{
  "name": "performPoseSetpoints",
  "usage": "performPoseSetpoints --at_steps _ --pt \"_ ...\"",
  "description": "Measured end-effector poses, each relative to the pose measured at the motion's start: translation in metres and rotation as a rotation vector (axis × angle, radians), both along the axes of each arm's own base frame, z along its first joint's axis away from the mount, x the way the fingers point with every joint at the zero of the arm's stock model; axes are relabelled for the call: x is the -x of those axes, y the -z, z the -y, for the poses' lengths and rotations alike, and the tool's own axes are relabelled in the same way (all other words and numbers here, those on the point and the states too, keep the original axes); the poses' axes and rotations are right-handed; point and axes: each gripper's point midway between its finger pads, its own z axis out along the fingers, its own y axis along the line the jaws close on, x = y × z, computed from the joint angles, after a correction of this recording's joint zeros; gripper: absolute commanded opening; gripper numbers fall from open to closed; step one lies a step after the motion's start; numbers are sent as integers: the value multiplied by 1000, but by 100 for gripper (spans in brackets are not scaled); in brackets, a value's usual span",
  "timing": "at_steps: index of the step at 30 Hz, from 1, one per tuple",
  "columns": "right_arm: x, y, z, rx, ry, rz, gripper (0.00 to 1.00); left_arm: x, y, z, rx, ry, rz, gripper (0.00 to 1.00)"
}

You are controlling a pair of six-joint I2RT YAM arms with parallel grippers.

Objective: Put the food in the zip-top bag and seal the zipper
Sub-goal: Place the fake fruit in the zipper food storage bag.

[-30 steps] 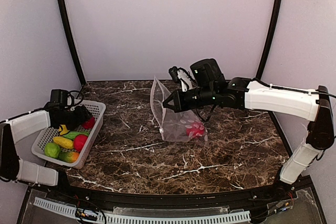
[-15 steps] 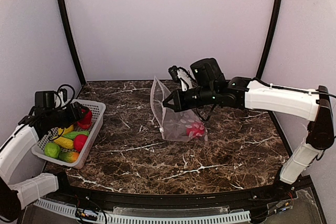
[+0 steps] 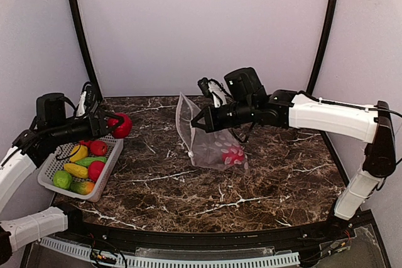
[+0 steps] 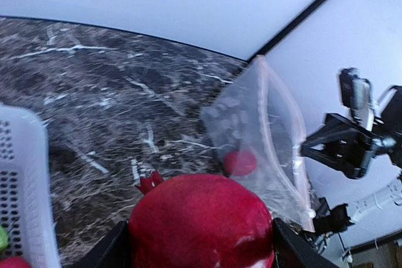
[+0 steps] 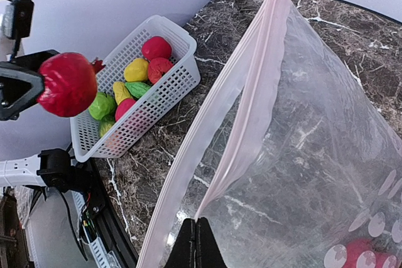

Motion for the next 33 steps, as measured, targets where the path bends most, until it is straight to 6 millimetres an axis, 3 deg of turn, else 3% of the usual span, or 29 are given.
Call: performPoseSetpoints --at_steps 4,7,11,16,22,33 --pt "1 1 -2 0 -10 -7 0 5 -42 47 57 153 100 62" --pt "2 2 -3 -1 -18 -10 0 3 -63 78 87 231 148 62" --pt "3 2 -3 -1 -25 -9 0 -7 -75 121 110 319 188 62" --pt "5 1 -4 0 -34 -4 0 -28 -69 162 123 373 207 61" --pt "7 -1 -2 -3 -40 0 0 -47 -45 181 104 374 192 61" --pt "10 -7 -1 -18 -53 13 0 -63 -18 176 38 303 169 61"
